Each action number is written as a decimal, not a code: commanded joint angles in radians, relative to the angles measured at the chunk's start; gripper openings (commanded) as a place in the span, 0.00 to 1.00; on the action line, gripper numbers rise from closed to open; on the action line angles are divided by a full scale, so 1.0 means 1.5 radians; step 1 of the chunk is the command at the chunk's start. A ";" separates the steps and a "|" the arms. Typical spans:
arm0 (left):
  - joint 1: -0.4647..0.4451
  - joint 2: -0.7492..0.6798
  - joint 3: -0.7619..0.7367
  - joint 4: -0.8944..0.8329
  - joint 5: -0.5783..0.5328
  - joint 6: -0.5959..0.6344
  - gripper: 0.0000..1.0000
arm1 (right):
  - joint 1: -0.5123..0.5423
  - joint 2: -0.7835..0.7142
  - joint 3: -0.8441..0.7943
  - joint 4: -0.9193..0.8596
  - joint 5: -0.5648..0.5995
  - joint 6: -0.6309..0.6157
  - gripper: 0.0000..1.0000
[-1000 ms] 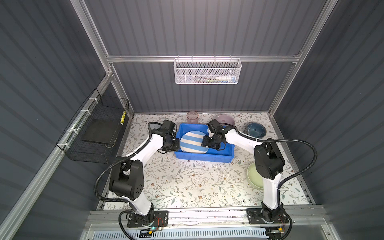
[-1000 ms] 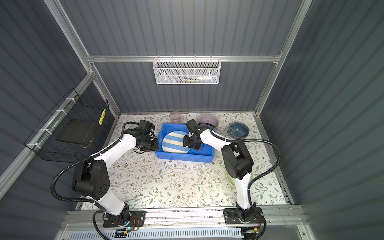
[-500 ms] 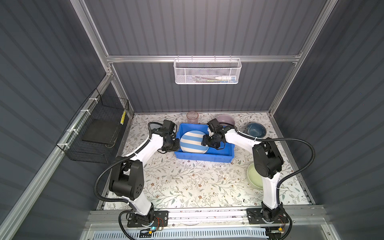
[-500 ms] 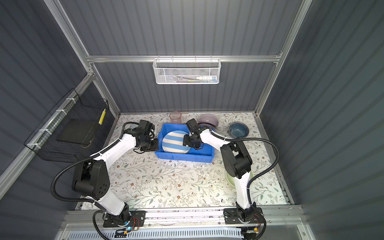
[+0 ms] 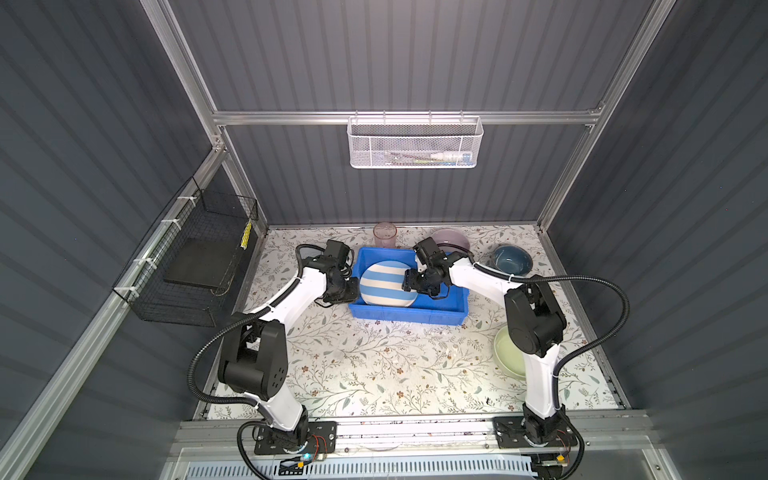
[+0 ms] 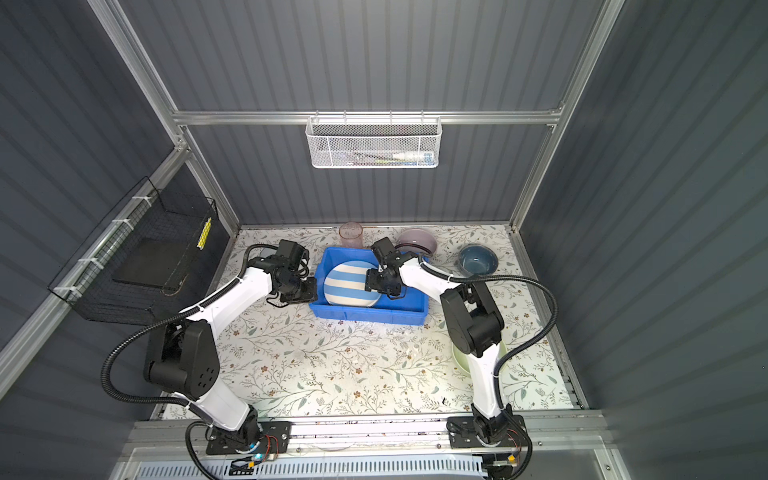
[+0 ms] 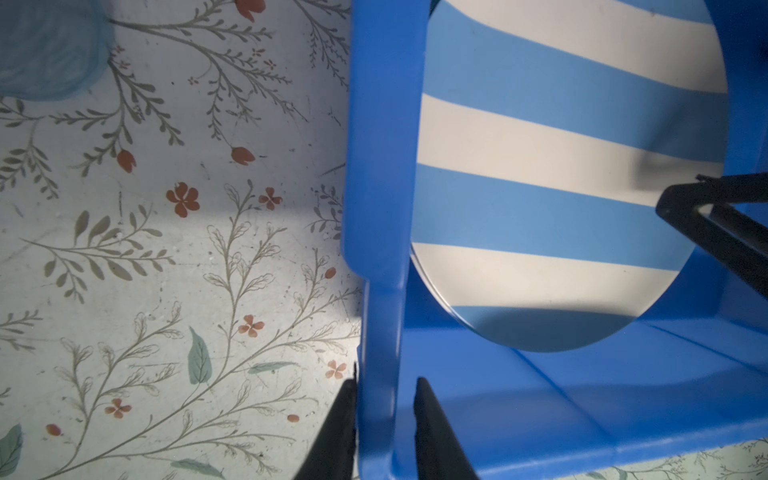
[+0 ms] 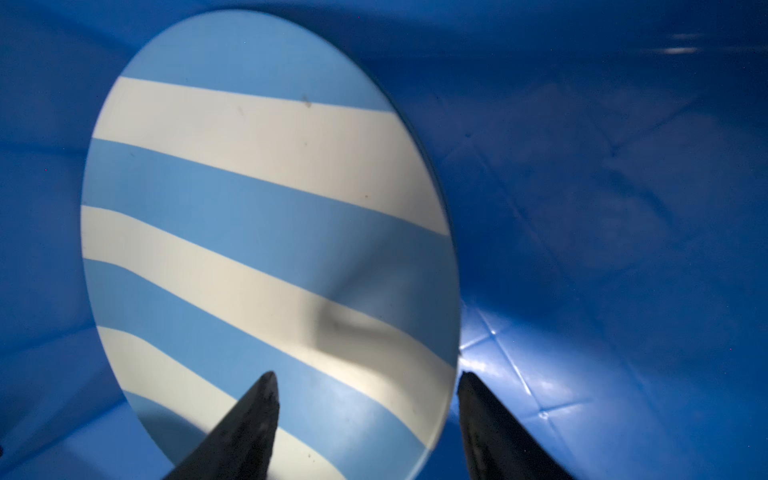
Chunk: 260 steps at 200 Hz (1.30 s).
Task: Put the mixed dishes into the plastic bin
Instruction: 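Raise both open grippers slightly above the plate stack in the bin, then move the right gripper out of the bin down to the pale green bowl's rim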
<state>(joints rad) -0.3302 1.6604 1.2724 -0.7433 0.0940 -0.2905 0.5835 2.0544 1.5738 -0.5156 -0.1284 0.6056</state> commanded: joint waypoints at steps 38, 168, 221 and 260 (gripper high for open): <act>-0.001 -0.039 0.029 -0.033 0.002 0.005 0.44 | -0.012 -0.172 -0.029 -0.144 0.095 -0.067 0.73; -0.001 -0.151 0.031 -0.059 0.002 0.024 0.70 | -0.183 -0.576 -0.407 -0.272 0.202 0.023 0.62; 0.000 -0.164 0.015 -0.072 -0.006 0.028 0.70 | -0.192 -0.588 -0.470 -0.270 0.142 0.040 0.53; 0.000 -0.169 0.003 -0.072 -0.007 0.032 0.70 | -0.192 -0.572 -0.508 -0.229 0.090 0.045 0.49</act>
<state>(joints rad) -0.3302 1.4307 1.2968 -0.8223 0.0891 -0.2680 0.2989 1.1851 0.8326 -0.8959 0.0677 0.6548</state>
